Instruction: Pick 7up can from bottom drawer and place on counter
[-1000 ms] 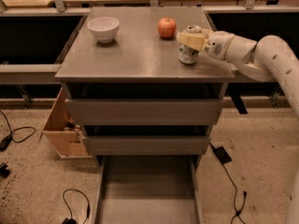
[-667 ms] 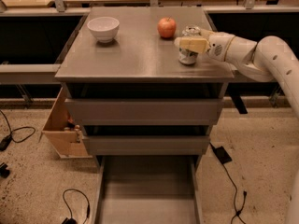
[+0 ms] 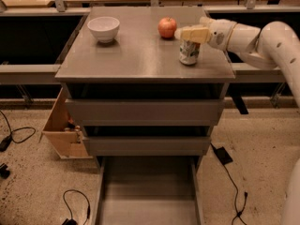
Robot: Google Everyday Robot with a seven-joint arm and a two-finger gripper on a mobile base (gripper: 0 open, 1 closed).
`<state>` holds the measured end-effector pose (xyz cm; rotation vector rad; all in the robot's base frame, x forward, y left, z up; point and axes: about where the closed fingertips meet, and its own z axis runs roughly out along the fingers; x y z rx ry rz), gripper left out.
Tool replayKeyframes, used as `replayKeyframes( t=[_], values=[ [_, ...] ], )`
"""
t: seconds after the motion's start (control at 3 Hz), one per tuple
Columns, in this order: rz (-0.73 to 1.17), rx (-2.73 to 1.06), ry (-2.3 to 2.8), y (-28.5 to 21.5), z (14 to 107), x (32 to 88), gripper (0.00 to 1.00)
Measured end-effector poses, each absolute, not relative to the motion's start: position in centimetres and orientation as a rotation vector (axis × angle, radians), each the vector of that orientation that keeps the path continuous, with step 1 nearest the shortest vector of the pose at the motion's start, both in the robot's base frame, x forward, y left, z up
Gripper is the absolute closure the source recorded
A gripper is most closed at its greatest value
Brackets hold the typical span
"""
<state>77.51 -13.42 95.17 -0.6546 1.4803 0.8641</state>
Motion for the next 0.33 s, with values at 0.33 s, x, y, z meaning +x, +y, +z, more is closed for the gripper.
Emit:
replayKeyframes(
  t=[0.33],
  values=[
    [0.843,-0.732,1.450,-12.95,99.92,75.77,0.00]
  ],
)
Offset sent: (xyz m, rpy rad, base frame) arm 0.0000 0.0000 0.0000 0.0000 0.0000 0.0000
